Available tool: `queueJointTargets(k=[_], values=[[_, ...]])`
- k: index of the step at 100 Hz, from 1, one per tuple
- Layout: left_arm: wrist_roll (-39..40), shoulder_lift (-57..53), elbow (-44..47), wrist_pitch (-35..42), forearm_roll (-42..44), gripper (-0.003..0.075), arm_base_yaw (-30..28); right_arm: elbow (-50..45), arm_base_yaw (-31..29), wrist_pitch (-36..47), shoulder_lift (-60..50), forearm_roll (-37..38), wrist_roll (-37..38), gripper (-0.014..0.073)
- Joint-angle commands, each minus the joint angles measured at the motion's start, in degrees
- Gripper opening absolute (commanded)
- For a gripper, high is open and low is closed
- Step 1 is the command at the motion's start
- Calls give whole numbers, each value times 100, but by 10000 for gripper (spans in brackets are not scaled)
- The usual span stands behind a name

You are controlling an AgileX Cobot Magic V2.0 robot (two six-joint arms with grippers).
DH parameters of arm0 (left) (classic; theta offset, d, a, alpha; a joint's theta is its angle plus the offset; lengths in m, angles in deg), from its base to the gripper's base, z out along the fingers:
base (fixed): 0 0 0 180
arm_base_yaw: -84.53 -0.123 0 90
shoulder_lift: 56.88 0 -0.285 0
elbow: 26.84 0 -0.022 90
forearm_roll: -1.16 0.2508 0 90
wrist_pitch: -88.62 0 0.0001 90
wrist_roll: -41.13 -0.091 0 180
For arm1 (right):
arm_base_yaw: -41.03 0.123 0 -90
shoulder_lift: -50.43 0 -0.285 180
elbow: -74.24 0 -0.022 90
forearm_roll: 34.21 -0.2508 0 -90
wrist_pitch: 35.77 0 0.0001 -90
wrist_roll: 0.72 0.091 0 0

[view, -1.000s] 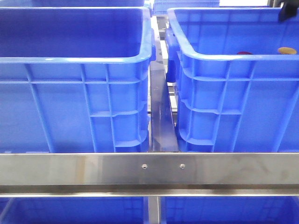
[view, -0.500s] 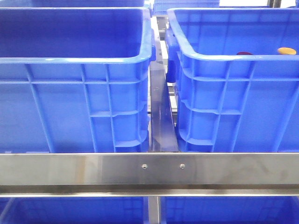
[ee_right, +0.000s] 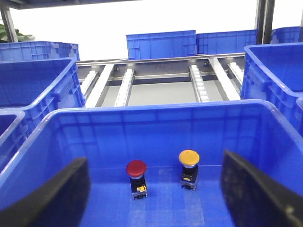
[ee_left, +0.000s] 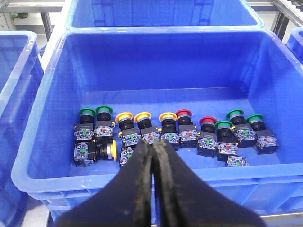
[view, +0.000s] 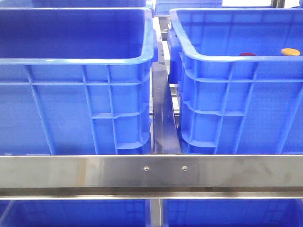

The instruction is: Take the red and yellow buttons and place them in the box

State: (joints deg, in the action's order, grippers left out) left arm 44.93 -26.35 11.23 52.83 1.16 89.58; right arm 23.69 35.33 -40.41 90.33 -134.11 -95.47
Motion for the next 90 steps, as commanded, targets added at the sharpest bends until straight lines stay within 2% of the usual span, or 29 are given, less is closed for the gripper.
queueJointTargets(k=[1, 24, 36, 90], values=[[46, 44, -133, 472, -41, -19, -13, 68, -41, -153, -159, -16, -70, 449], [46, 44, -133, 472, -41, -19, -13, 68, -41, -160, -180, -16, -70, 80], [46, 44, -133, 472, -41, -19, -13, 68, -41, -160, -180, -16, -70, -75], [46, 44, -133, 472, -41, -19, -13, 68, -41, -160, -180, -22, -70, -68]])
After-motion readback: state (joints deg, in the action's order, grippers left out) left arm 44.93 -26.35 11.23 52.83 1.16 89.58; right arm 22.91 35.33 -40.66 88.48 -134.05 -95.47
